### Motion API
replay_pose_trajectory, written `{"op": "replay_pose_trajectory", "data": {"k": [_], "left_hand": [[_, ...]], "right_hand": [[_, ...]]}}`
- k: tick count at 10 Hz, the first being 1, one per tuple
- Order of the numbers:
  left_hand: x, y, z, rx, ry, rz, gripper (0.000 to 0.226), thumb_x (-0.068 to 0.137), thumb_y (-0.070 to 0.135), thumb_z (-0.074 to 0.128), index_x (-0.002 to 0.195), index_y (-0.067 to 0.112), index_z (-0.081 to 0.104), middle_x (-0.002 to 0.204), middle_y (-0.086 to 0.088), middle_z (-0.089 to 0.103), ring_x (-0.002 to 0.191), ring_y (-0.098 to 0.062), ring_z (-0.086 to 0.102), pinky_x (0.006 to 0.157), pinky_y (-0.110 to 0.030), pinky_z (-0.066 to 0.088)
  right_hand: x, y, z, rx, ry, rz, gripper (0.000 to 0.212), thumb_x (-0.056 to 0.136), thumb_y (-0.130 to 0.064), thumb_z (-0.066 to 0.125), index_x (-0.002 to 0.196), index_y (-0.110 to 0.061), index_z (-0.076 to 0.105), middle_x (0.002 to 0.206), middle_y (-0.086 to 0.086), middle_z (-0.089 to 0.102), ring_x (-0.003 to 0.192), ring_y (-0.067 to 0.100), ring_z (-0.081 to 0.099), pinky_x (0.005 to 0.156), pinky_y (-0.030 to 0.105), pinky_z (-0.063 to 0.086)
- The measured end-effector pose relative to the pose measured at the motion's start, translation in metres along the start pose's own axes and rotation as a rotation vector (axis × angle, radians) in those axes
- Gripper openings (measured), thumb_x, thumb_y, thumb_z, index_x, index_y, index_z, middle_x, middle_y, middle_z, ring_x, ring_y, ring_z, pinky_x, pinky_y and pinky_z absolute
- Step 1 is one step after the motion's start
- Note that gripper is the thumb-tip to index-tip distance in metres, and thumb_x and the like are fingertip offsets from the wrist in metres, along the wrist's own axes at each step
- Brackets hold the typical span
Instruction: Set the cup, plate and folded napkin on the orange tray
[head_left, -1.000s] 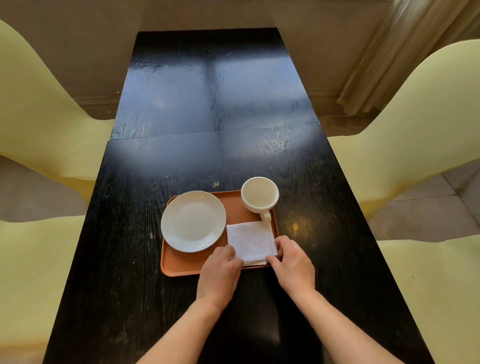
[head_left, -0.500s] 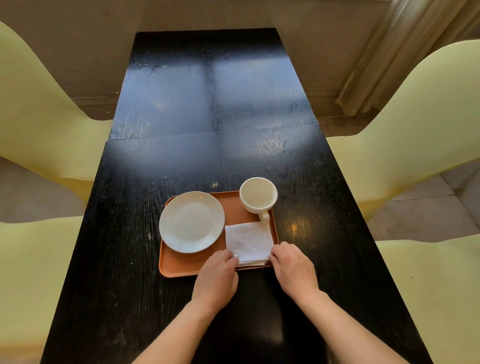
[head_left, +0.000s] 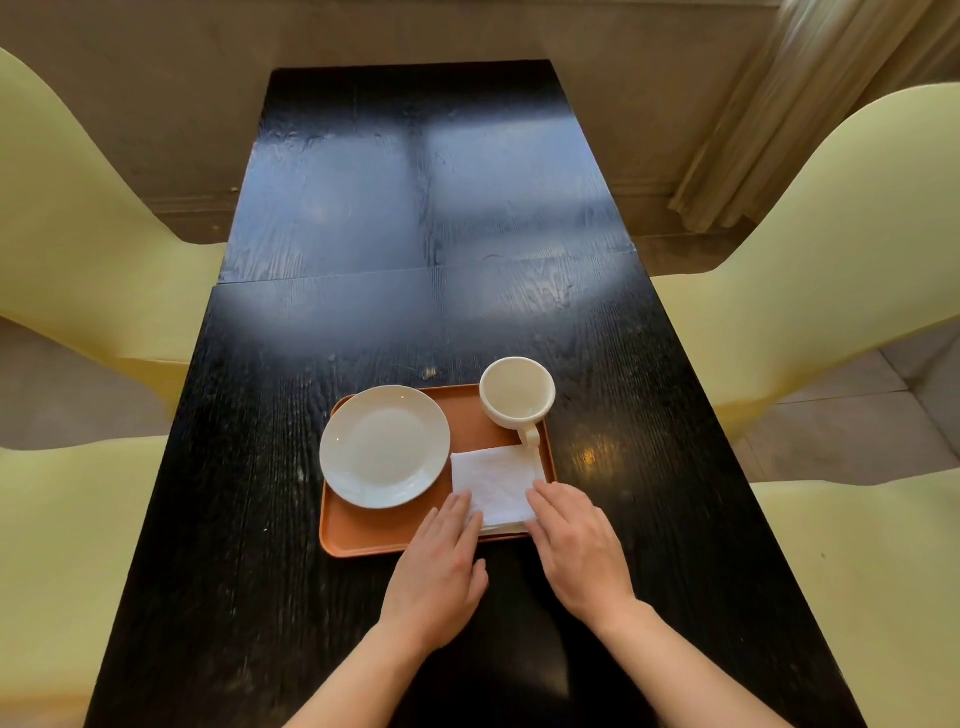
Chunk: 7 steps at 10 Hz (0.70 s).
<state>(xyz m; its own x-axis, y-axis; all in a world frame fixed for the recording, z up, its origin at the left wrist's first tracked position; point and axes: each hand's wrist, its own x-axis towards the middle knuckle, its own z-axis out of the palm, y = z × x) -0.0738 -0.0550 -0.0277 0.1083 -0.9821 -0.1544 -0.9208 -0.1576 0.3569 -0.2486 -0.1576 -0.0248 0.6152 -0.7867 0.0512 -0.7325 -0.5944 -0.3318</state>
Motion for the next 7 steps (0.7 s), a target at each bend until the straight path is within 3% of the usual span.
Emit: {"op": "replay_pose_trajectory", "data": {"k": [1,2,3,5,7], "left_hand": [[-0.004,-0.003,0.004,0.015,-0.051,-0.013,0.069,0.096,0.049,0.027,0.157,0.022,0.011,0.167,-0.001,0.000,0.151,-0.010,-0.009,0.122,-0.032,-0.004],[-0.005,-0.005,0.006,0.044,-0.084,-0.016,0.072,0.094,0.054,0.020,0.157,0.023,0.004,0.167,0.001,-0.008,0.151,-0.009,-0.013,0.124,-0.034,-0.004],[-0.004,-0.004,0.005,0.024,-0.099,-0.033,0.071,0.096,0.054,0.023,0.157,0.024,0.003,0.167,0.002,-0.008,0.151,-0.010,-0.013,0.124,-0.034,-0.004],[0.000,0.003,-0.011,-0.015,-0.002,-0.141,0.066,0.098,0.044,0.034,0.157,0.021,0.011,0.167,-0.001,0.008,0.153,-0.014,0.000,0.123,-0.033,0.000],[0.000,0.011,-0.030,0.068,0.030,-0.204,0.063,0.098,0.041,0.033,0.156,0.020,0.018,0.166,-0.008,0.015,0.154,-0.025,0.004,0.126,-0.045,0.010]], "right_hand": [[-0.007,0.004,0.006,-0.047,-0.096,0.007,0.049,0.100,-0.034,0.061,0.145,-0.013,0.057,0.153,0.003,0.055,0.146,0.023,0.046,0.119,0.044,0.037],[-0.012,0.008,0.009,-0.084,-0.168,0.021,0.053,0.107,-0.043,0.041,0.155,-0.020,0.043,0.165,-0.006,0.037,0.156,0.018,0.023,0.126,0.040,0.011],[-0.009,0.006,0.005,-0.040,-0.208,0.075,0.053,0.108,-0.043,0.037,0.157,-0.024,0.038,0.167,-0.010,0.032,0.158,0.016,0.015,0.126,0.036,0.006],[0.005,-0.005,-0.014,0.071,-0.151,0.142,0.044,0.104,-0.034,0.054,0.146,-0.019,0.055,0.151,-0.002,0.056,0.144,0.016,0.044,0.121,0.039,0.037],[0.017,-0.014,-0.031,0.114,-0.084,0.191,0.042,0.098,-0.032,0.065,0.138,-0.020,0.061,0.137,-0.003,0.065,0.130,0.015,0.056,0.110,0.036,0.049]]}}
